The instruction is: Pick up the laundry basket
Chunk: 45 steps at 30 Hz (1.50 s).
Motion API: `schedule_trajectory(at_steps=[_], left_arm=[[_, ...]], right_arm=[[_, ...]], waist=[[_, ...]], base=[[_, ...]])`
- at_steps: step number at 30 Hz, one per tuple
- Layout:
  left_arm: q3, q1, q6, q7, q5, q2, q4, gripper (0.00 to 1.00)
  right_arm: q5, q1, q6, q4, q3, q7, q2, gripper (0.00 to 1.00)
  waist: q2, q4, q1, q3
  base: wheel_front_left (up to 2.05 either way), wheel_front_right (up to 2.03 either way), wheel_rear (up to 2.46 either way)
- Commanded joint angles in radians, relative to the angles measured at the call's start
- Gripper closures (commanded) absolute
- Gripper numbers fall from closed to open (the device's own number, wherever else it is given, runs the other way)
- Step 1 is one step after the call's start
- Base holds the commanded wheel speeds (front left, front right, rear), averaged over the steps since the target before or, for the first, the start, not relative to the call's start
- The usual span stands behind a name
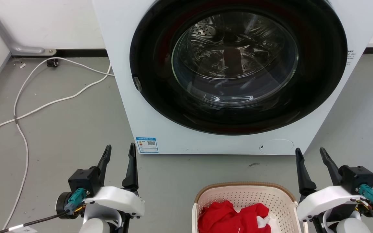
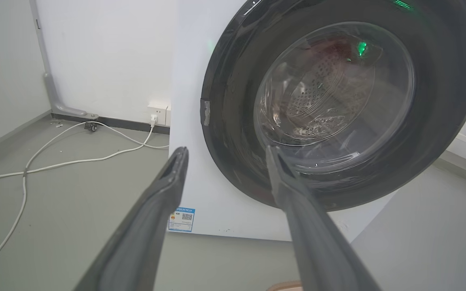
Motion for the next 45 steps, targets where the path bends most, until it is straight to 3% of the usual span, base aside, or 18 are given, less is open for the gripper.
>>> schedule_trajectory(at_steps=[1, 27, 45], left_arm=[[-0.001, -0.018, 0.003, -0.007, 0.028, -0.001, -0.001, 0.00], [-0.004, -0.009, 0.027, -0.053, 0.202, -0.002, 0.018, 0.00], [0.000, -0.006, 0.032, -0.051, 0.185, -0.002, 0.025, 0.00]], right_arm=[[-0.023, -0.022, 0.000, -0.002, 0.000, -0.006, 0.004, 0.00], [-0.182, -0.025, 0.000, 0.020, 0.004, -0.039, 0.005, 0.00], [-0.146, -0.030, 0.000, 0.036, -0.005, -0.038, 0.005, 0.00]], waist=[[0.0000, 0.000, 0.0000, 0.001], [0.0000, 0.004, 0.0000, 0.001], [0.0000, 0.002, 0.0000, 0.004]], base=[[0.00, 0.00, 0.00], [0.00, 0.00, 0.00], [0.00, 0.00, 0.00]])
